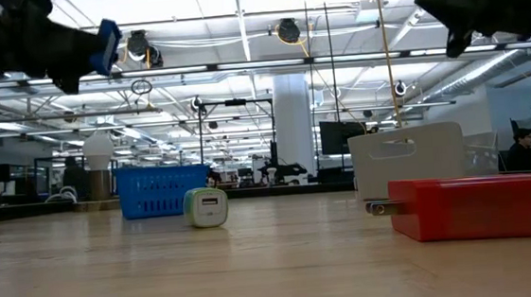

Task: Pick & Place Office items
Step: Put the blue digital timer into the blue bin

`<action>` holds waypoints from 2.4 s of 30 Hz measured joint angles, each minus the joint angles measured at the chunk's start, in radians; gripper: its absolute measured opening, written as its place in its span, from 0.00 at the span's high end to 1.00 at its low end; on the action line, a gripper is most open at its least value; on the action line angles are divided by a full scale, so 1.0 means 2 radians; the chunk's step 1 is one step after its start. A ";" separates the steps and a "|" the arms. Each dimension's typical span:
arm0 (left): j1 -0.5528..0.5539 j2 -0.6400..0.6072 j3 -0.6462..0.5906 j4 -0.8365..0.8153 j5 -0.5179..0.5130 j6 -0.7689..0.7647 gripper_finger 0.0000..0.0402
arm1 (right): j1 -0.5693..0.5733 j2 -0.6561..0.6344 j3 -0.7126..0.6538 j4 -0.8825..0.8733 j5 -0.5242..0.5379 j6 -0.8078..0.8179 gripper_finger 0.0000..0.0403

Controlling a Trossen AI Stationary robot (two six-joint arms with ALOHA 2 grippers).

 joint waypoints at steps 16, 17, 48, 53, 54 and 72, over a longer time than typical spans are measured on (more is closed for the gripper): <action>-0.030 0.000 -0.037 -0.002 -0.026 0.013 0.63 | 0.000 0.039 0.000 -0.062 -0.030 0.014 0.96; -0.030 0.000 -0.038 -0.002 -0.026 0.013 0.63 | 0.000 0.043 0.000 -0.063 -0.030 0.014 0.96; -0.003 0.196 0.335 -0.344 -0.112 -0.088 0.63 | 0.001 0.078 0.000 -0.062 -0.029 0.027 0.96; 0.038 0.287 0.398 -0.415 -0.051 -0.099 0.63 | 0.001 0.078 0.000 -0.062 -0.029 0.033 0.96; 0.047 0.303 0.406 -0.426 -0.039 -0.099 0.63 | 0.001 0.078 0.000 -0.062 -0.029 0.034 0.96; 0.152 0.526 0.410 -0.448 0.082 -0.084 0.63 | 0.001 0.094 0.000 -0.062 -0.029 0.035 0.96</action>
